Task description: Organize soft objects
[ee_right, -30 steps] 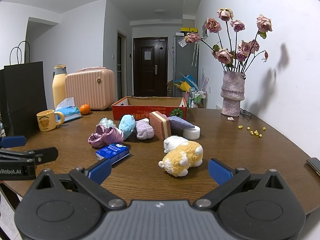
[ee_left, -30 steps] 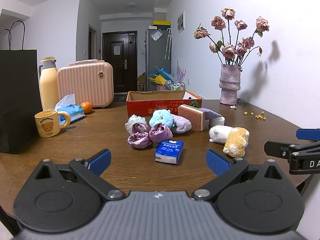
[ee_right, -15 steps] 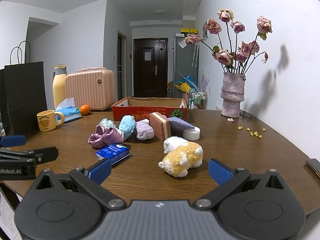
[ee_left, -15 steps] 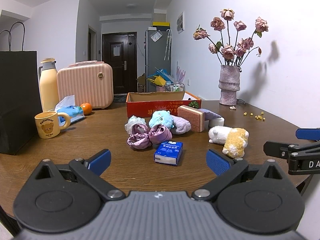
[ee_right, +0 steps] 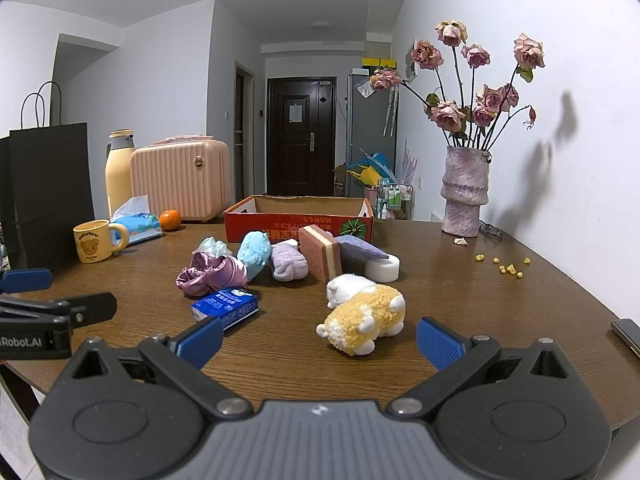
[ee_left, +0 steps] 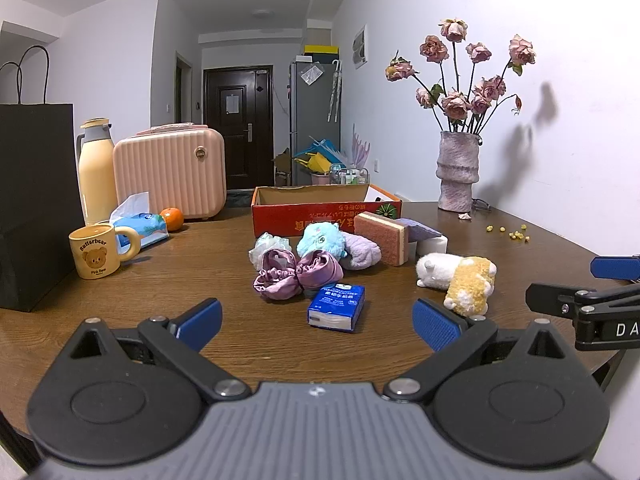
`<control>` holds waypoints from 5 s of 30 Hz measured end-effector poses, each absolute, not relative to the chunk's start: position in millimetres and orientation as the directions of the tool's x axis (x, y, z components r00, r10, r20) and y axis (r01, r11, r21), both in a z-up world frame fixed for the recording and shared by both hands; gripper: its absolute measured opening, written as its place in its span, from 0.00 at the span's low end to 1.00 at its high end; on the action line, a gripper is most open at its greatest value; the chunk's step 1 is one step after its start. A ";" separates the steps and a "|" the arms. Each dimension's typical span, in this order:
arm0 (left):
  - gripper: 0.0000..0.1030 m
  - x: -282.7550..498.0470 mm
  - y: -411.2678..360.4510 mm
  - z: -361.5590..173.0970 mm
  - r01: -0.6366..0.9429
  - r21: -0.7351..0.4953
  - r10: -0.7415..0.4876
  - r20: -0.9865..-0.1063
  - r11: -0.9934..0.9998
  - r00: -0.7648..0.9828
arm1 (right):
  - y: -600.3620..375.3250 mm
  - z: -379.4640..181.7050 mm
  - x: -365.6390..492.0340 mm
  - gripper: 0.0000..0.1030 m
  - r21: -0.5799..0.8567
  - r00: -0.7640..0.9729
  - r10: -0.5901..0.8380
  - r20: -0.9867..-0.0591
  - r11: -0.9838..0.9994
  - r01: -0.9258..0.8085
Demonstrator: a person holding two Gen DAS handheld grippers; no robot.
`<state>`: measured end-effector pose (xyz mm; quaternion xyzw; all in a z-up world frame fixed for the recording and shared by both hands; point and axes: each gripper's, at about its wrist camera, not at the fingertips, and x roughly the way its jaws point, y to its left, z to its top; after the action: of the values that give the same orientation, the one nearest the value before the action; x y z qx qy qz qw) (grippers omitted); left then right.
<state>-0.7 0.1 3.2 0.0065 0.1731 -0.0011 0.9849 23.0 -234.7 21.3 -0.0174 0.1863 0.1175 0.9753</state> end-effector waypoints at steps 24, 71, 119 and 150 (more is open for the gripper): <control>1.00 -1.4 -0.4 2.9 0.004 0.014 0.001 -0.338 1.000 0.941 | -234.6 24.4 22.2 1.00 0.006 0.905 0.222 -0.363 0.972 -0.236; 1.00 80.7 -14.7 -12.3 0.021 0.011 -0.015 -0.409 1.000 0.912 | -241.3 -7.4 110.3 1.00 0.015 0.871 0.200 -0.449 0.976 -0.216; 1.00 175.3 -33.4 -47.8 -0.027 0.037 0.042 -0.549 0.999 0.835 | -258.2 -63.6 237.8 0.74 0.146 0.788 0.273 -0.552 0.962 -0.231; 0.66 220.7 -28.3 -67.6 -0.002 -0.003 -0.001 -0.639 1.000 0.769 | -275.4 -55.4 225.6 0.69 0.231 0.855 0.298 -0.425 0.949 -0.216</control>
<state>220.7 -28.3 -67.6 -0.0018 0.3400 0.0003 0.9404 225.6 -275.4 -55.4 0.0877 0.2339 0.1338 0.9590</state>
